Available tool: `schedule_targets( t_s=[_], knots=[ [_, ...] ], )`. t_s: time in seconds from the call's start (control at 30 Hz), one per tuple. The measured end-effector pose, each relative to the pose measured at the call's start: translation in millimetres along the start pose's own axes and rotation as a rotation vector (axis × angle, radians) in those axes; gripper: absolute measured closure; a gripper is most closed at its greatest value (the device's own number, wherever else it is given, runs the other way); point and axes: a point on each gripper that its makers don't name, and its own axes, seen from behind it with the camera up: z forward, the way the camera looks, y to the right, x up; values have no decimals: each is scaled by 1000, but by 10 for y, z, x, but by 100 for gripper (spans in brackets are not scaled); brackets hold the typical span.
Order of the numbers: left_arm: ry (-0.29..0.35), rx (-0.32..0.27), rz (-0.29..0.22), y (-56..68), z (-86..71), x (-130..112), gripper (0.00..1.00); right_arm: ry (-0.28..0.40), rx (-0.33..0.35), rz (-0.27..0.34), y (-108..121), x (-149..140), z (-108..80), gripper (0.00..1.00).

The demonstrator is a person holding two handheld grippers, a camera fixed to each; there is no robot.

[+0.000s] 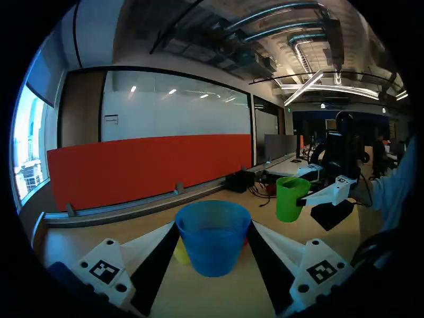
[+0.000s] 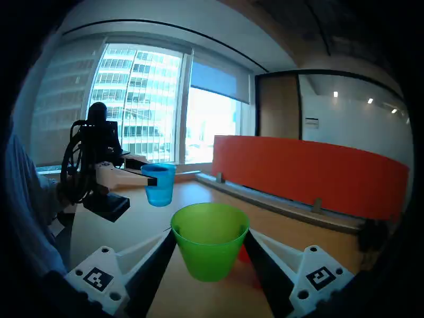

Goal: Pour water

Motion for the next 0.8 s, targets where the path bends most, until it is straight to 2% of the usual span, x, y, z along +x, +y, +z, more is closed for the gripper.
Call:
schedule_targets(
  t_s=[0.57, 0.8],
  knots=[
    [42, 9, 86, 39, -18, 213, 13, -1, 21, -20, -8, 17, 72, 10],
    [56, 22, 164, 67, -34, 332, 13, 0, 36, -25, -55, 20, 110, 10]
  ],
)
